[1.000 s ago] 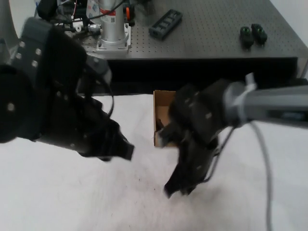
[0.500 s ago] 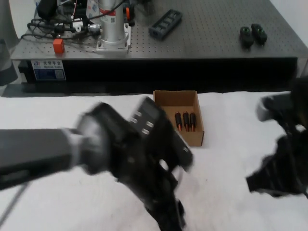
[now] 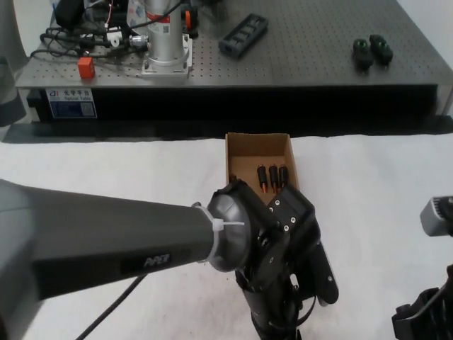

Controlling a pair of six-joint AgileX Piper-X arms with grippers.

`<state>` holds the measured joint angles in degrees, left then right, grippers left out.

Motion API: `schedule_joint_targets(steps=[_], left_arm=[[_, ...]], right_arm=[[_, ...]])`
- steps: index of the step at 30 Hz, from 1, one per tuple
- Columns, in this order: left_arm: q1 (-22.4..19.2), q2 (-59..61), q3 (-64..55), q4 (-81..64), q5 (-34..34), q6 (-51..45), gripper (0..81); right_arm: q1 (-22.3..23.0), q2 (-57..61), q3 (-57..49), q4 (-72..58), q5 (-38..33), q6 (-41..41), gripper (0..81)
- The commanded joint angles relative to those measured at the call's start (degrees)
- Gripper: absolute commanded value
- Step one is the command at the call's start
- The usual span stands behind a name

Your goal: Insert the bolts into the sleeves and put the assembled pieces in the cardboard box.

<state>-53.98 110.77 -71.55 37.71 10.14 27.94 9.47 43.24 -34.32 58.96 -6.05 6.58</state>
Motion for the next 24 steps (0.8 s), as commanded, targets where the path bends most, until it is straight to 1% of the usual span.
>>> schedule_joint_targets(steps=[1,3,10,11,12,13,15,20,24], left_arm=[[-0.3,0.3,-1.0,1.0,-0.6,1.5,25.6],[-0.6,0.3,-1.0,1.3,-0.5,2.6,22.1],[-1.1,0.3,-1.0,2.1,-0.5,2.9,22.1],[-1.1,0.3,-1.0,2.2,-0.5,2.9,21.1],[-1.1,0.3,-1.0,2.1,-0.5,2.9,18.1],[-1.1,0.3,-1.0,2.1,-0.5,2.9,13.4],[-1.1,0.3,-1.0,2.1,-0.5,2.9,0.3],[-1.1,0.3,-1.7,2.3,-0.7,2.1,0.2],[-0.5,-2.3,-3.7,1.3,-5.3,-5.6,0.7]], right_arm=[[-0.4,-1.5,-0.1,0.0,-0.6,0.3,7.9],[-0.4,-1.5,-0.1,0.0,-0.6,0.3,7.9],[-0.4,-1.5,-0.1,0.3,-0.6,0.3,7.9],[-0.4,-1.5,-0.1,0.3,-0.6,0.3,7.9],[-0.4,-1.5,-0.1,0.3,-0.6,0.3,7.9],[-0.4,-1.5,-0.1,0.3,-0.6,0.3,7.9],[-0.4,-1.5,-0.1,0.3,-0.6,0.3,7.9],[-0.4,-2.1,-0.1,0.2,-0.6,0.3,7.9],[-0.4,-5.4,0.9,0.0,-0.6,0.3,7.9]])
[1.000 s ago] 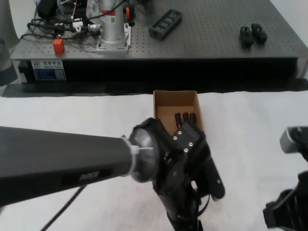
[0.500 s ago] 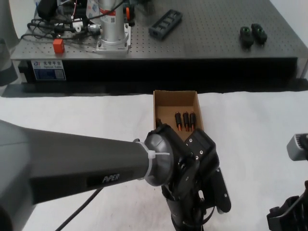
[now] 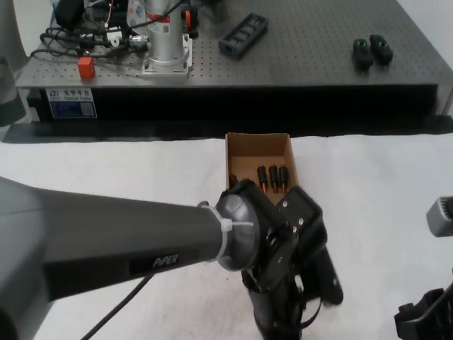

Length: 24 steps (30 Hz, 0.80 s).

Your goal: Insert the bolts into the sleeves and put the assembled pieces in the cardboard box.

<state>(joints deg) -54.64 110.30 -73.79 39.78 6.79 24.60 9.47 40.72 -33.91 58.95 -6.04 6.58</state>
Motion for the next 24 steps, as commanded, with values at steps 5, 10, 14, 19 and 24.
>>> schedule_joint_targets(steps=[5,10,14,19,24], left_arm=[[6.2,-12.5,0.3,-8.5,2.1,-17.3,0.7],[13.3,-25.8,11.7,-27.4,17.3,-39.1,0.7],[14.2,-35.0,22.8,-46.1,21.6,-51.8,0.7],[14.2,-39.4,29.3,-57.4,23.7,-62.1,0.7],[14.2,-39.6,30.2,-57.8,25.2,-63.0,0.7]], right_arm=[[-0.4,-8.9,3.7,-0.9,-6.7,0.3,7.9],[1.0,-11.7,10.7,-14.1,-27.6,6.8,7.9],[4.6,-10.6,16.2,-34.5,-31.0,16.4,7.9],[10.7,-4.7,17.7,-55.4,-31.0,24.0,7.9],[14.9,3.2,17.6,-69.8,-31.0,27.2,7.9]])
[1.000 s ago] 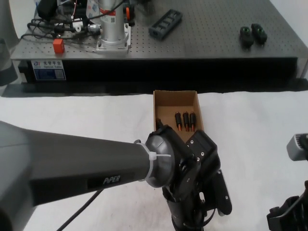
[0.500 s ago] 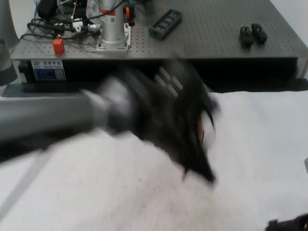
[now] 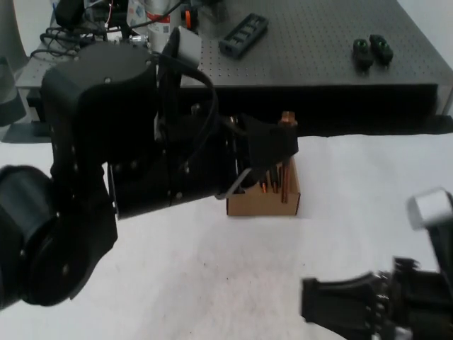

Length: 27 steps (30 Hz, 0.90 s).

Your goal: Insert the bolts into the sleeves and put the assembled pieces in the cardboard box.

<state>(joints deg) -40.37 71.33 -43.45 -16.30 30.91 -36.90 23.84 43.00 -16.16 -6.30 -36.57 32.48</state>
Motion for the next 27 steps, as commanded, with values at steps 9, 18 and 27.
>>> schedule_joint_targets(steps=[9,18,27], left_arm=[[0.0,-0.6,-0.1,-0.8,1.5,0.0,0.7],[0.0,-0.6,0.2,0.0,1.5,0.0,0.7],[0.0,-0.6,0.2,0.0,4.4,0.0,0.7]], right_arm=[[0.8,6.4,-0.2,-15.6,3.0,1.1,7.9],[0.7,6.4,-0.2,-18.7,7.6,0.4,7.9],[0.7,6.4,-0.2,-19.0,6.7,-0.2,7.9]])
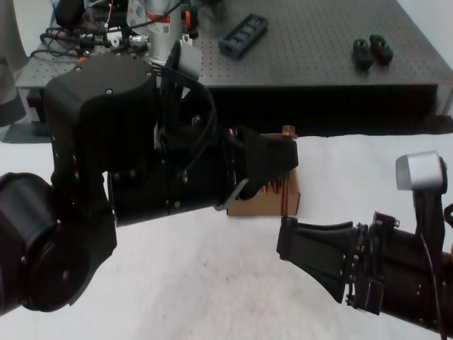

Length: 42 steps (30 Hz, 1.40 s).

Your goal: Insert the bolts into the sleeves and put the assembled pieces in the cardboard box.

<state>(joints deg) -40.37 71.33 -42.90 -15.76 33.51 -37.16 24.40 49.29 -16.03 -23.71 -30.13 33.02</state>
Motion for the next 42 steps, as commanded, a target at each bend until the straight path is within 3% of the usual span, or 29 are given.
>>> schedule_joint_targets(steps=[1,26,28,30,32,34,39,42], left_arm=[[0.0,-0.6,-0.4,-0.6,1.8,0.3,0.7],[0.0,-0.6,-0.4,-0.6,7.0,-0.1,0.8],[0.0,-0.6,-0.4,-0.6,7.3,-0.1,7.8],[0.0,-0.6,-0.4,-0.6,7.3,-0.1,21.6],[0.0,-0.6,-0.4,-0.6,6.7,-0.1,40.9],[0.0,-0.6,-0.4,-0.6,5.4,-0.1,50.2],[0.0,-0.6,-0.4,3.2,4.0,0.7,39.0],[0.0,-0.7,-0.4,10.1,2.3,7.1,26.8]], right_arm=[[0.1,0.1,-0.3,-1.6,-0.7,-0.6,7.9],[0.1,0.1,-0.3,-5.1,4.0,-0.7,7.9],[0.1,0.1,-0.3,-6.3,5.2,-0.8,7.9],[-0.2,0.1,-0.3,-7.4,5.6,-0.9,7.9],[-1.1,0.1,-0.3,-7.6,6.5,-1.1,7.9],[-2.4,0.1,-0.3,-7.6,6.7,-2.7,7.9],[-7.9,0.3,-0.5,-7.4,8.1,-5.7,7.9],[-11.5,2.1,-3.5,-2.4,8.7,-9.3,7.9]])
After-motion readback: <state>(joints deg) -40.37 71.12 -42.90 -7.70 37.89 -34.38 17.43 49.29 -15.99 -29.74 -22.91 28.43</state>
